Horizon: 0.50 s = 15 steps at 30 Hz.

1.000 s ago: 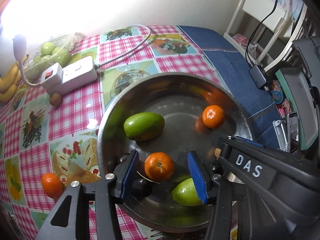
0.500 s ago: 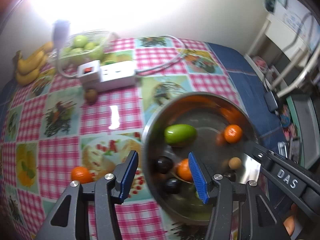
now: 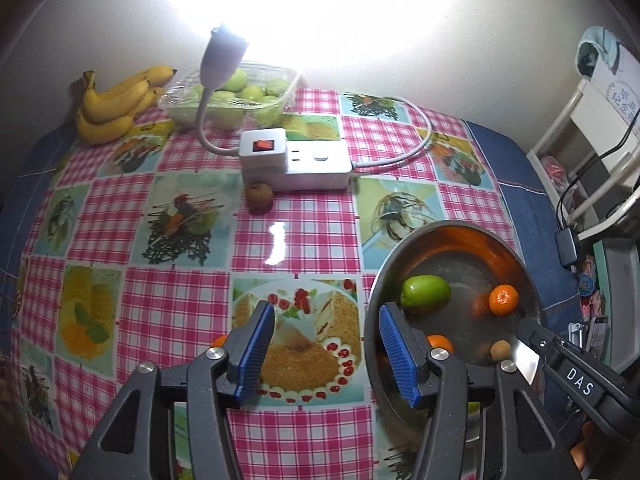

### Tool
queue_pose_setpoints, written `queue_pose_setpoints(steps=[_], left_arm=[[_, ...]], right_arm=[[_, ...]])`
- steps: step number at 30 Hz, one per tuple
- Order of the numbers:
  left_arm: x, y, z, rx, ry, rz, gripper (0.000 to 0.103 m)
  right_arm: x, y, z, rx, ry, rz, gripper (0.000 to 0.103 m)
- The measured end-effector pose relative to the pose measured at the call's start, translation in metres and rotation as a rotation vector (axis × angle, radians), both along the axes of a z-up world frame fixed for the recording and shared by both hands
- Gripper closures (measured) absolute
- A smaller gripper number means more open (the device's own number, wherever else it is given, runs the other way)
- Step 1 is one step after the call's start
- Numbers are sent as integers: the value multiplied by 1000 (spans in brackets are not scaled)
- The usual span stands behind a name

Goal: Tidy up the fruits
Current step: 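Move both open tools back from the bowl toward the remaining fruit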

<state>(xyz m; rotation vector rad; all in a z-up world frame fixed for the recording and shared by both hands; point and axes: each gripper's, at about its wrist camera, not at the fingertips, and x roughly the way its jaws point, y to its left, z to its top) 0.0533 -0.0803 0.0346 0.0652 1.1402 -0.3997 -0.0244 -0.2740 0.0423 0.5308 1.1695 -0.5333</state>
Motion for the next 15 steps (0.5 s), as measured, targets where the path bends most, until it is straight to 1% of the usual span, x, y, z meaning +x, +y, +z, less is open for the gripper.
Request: queue_pose_setpoints(steps=[3,4,5,7,9,11,12,14,15], left_arm=[[3,2,-7,16,19,14,41],[4,3,-9,21,26,17,40],[5,3,-12,28,34,22,40],[6,4,-15,37,45,28,38],[7,5,-18,46,55,39,33],[8,8,-21,51,66,51,26],[9,9,-22,51,71,57,25],[11,12,-24,49,81,73,18],[11,13,-25,51,83,80,16]], right_arm=[[2,2,-4,3,13,10,69],[3,3,-5,4,16,12,68],[4,3,-7,7,21,12,65],[5,4,-11,10,33,15,48],[7,5,-14,8,39,23,45],[8,6,-15,12,38,26,38],[8,6,-16,14,36,24,33],[9,6,-17,14,35,27,31],[9,6,-17,15,34,29,28]])
